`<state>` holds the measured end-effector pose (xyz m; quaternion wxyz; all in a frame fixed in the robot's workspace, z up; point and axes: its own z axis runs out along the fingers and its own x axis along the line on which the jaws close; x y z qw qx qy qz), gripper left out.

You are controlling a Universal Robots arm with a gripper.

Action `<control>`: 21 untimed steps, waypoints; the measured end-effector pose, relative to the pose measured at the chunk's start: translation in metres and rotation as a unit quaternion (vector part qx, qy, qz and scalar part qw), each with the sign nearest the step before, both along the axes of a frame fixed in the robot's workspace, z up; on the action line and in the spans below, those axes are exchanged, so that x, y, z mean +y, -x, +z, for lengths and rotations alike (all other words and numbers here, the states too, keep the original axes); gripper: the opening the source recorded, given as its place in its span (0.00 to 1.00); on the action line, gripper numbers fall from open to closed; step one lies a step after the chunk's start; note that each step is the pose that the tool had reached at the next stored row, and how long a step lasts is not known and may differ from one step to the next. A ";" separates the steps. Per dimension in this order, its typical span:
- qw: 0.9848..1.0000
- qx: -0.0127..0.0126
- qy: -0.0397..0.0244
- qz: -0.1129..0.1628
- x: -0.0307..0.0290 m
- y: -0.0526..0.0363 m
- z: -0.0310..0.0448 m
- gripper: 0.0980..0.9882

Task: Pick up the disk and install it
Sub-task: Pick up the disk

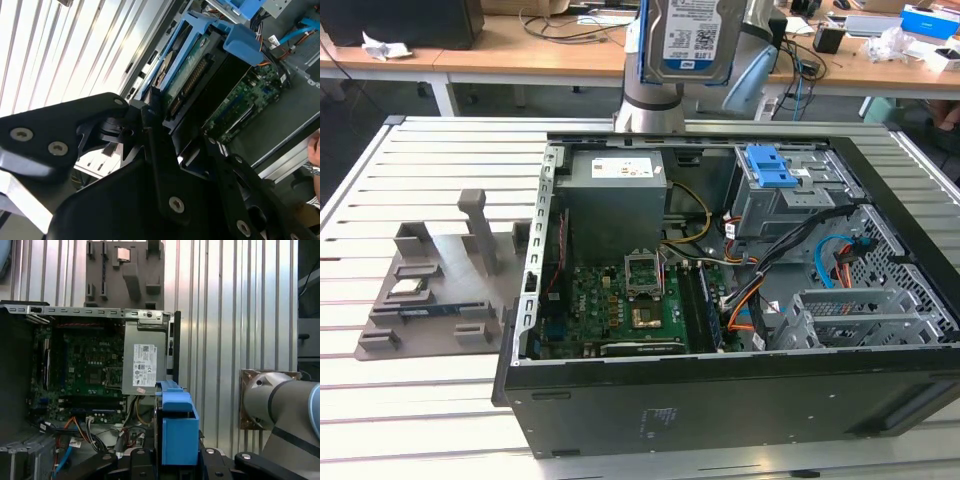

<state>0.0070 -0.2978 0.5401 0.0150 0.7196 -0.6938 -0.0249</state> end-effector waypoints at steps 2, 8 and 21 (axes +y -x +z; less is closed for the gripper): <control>1.000 0.001 0.000 0.000 0.0000 -0.0152 0.0000 0.30; 1.000 0.004 0.000 0.000 0.0000 -0.0510 0.0000 0.30; 1.000 0.007 0.000 0.000 0.0000 -0.0984 -0.0001 0.30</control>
